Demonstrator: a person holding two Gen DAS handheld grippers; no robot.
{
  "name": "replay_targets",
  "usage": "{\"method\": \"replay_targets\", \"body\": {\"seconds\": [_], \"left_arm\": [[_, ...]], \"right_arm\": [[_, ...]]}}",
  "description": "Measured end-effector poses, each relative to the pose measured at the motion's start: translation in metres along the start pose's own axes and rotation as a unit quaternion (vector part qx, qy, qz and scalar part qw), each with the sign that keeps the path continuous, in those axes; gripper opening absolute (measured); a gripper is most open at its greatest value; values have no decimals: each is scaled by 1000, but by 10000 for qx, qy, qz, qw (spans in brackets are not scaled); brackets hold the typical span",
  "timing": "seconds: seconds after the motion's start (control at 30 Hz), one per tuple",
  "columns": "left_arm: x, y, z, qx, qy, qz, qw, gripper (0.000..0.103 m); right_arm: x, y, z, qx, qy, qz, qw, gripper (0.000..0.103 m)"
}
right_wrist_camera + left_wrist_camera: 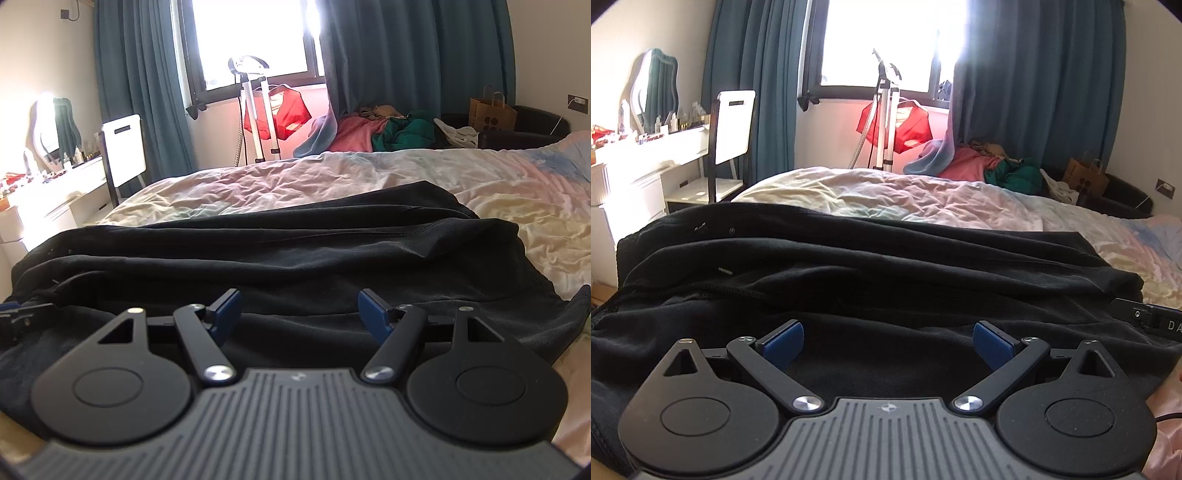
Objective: Fold clothes
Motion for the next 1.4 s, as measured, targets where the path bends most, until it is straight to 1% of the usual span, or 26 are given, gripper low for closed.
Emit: {"method": "replay_targets", "body": {"seconds": [0.1,0.23,0.3,0.37,0.43,0.53,0.7,0.77,0.83,0.93,0.97,1.0,1.03,1.1,1.23,1.27,1.3,1.4], "left_arm": [[-3,-4,28,275,-427,254,9984,100],[3,-13,71,619,-1026,534,9914,100],[5,-16,95,857,-1429,727,9833,100],[2,-16,117,1057,-1821,974,9727,100],[-4,-16,133,1238,-2068,1230,9627,100],[-15,-16,163,1552,-2636,1620,9382,100],[-33,-23,208,1644,-3709,2096,8897,100],[-44,-24,221,1617,-4146,2345,8643,100],[-56,-20,233,1572,-4539,2627,8368,100],[-71,-10,247,1496,-4894,2952,8068,100],[-72,-7,251,1482,-4933,2986,8034,99],[-72,-2,254,1472,-4916,2973,8052,99],[-69,2,256,1446,-4870,2959,8089,100],[-66,5,255,1290,-4763,2915,8195,103],[-59,9,253,954,-4541,2819,8398,103],[-57,5,254,795,-4601,2699,8421,103],[-55,0,256,648,-4694,2560,8426,103],[-46,-18,262,-131,-5099,1880,8393,101]], "right_arm": [[1,-1,-6,-7,140,2,9999,72],[1,-5,-14,-3,367,-15,9993,72],[1,-9,-16,6,420,-28,9991,72],[1,-12,-18,12,453,-35,9990,72],[2,-13,-19,43,527,-41,9986,72],[3,-16,-22,110,668,-71,9977,72],[3,-20,-25,159,765,-73,9969,72],[3,-21,-27,197,847,-86,9962,72],[3,-22,-28,232,924,-97,9954,72],[4,-22,-30,251,977,-94,9948,72],[3,-22,-30,258,993,-86,9947,72],[3,-22,-30,266,1011,-77,9945,72],[3,-22,-30,272,1029,-65,9943,72],[2,-21,-31,281,1054,-34,9940,72],[1,-19,-32,273,1116,16,9934,72],[1,-19,-33,281,1147,16,9930,72],[1,-19,-34,289,1187,6,9925,72],[3,-21,-40,310,1343,-53,9904,72]]}}
Point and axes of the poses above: each gripper's, at about its wrist camera, not at the fingertips, and y roughly the way its jaws point, z to its left, x to its top, the point moved 5 cm from there along y, roughly the way its jaws point, and after that the axes turned 13 degrees about x, right-handed, at the moved point
